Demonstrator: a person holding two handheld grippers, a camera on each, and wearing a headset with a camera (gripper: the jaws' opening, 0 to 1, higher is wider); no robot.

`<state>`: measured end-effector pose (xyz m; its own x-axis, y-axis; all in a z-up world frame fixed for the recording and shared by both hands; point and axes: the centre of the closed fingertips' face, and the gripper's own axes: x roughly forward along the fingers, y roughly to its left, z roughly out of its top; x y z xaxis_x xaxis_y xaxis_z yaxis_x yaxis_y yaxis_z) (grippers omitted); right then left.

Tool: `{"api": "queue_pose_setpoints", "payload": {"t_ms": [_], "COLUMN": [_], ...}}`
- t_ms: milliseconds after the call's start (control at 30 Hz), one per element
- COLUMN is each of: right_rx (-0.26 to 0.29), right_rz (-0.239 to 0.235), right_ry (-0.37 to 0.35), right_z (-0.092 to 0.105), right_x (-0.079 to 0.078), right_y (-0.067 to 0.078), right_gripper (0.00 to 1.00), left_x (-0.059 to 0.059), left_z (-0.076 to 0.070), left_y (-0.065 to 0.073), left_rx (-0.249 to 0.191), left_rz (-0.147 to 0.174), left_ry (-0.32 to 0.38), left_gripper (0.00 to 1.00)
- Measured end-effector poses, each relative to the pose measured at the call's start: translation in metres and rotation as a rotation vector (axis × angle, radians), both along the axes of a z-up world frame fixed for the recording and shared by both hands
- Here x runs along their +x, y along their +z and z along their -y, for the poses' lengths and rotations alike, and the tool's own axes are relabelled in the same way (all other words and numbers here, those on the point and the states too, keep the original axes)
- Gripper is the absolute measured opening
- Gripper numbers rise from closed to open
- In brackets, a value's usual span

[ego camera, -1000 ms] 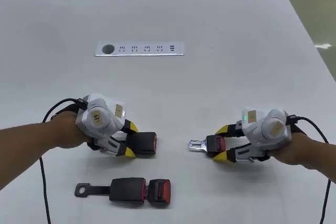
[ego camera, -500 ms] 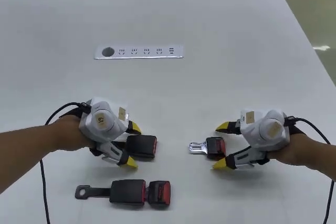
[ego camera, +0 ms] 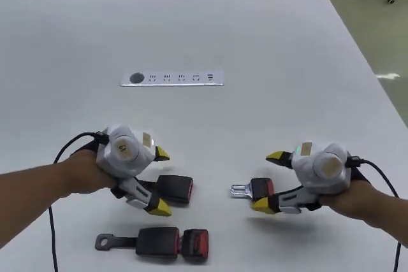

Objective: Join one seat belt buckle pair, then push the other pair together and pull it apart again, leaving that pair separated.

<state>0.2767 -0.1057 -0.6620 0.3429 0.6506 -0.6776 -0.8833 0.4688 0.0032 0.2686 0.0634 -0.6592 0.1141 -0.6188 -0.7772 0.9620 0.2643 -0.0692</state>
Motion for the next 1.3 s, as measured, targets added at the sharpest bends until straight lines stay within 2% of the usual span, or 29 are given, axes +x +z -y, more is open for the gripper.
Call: {"api": "queue_pose_setpoints", "payload": {"t_ms": [100,233,300,400,467,567,600,633,667,733,867,933,1100,1133,1300], "right_rx": [0.051,0.098,0.115,0.137,0.140,0.148,0.155,0.163,0.166,0.187,0.193,0.203,0.212,0.216,0.214], "right_rz": [0.019,0.040,0.042,0.066,0.084,0.112,0.113,0.117,0.118,0.117,0.142,0.152,0.175,0.178,0.195], "right_ry": [-0.092,-0.185,-0.227,-0.287,-0.322,-0.369,-0.379,-0.395,-0.402,-0.438,-0.461,-0.473,-0.497,-0.503,-0.506], "right_z": [-0.003,-0.003,-0.005,-0.005,-0.004,-0.003,-0.003,-0.002,-0.002,-0.001,-0.002,0.001,-0.001,-0.001,-0.003], "right_x": [0.002,0.003,-0.002,-0.006,-0.008,-0.015,-0.016,-0.018,-0.018,-0.024,-0.037,-0.038,-0.057,-0.060,-0.076], "right_y": [0.011,0.023,0.029,0.038,0.042,0.050,0.052,0.053,0.054,0.058,0.071,0.073,0.083,0.082,0.085], "right_gripper": [0.71,0.75,0.77,0.81,0.87,0.88,0.88,0.90,0.91,0.93,0.94,0.96,0.96,0.96,0.97], "left_x": [0.006,0.008,0.008,0.005,0.004,-0.001,-0.003,-0.011,-0.013,-0.017,-0.026,-0.035,-0.054,-0.058,-0.072], "left_z": [-0.002,-0.014,-0.021,-0.030,-0.036,-0.044,-0.046,-0.045,-0.047,-0.055,-0.064,-0.068,-0.075,-0.078,-0.095], "left_y": [0.019,0.028,0.031,0.040,0.040,0.054,0.056,0.060,0.062,0.063,0.074,0.079,0.092,0.094,0.095], "left_rx": [-0.075,-0.123,-0.139,-0.195,-0.209,-0.244,-0.250,-0.251,-0.254,-0.269,-0.315,-0.318,-0.335,-0.345,-0.369], "left_rz": [0.012,0.015,0.018,0.020,0.023,0.047,0.052,0.058,0.063,0.074,0.100,0.110,0.142,0.147,0.151], "left_ry": [0.134,0.250,0.315,0.428,0.473,0.542,0.555,0.571,0.581,0.609,0.654,0.662,0.674,0.679,0.711], "left_gripper": [0.84,0.90,0.90,0.92,0.94,0.98,0.99,1.00,1.00,1.00,1.00,1.00,1.00,1.00,1.00]}}
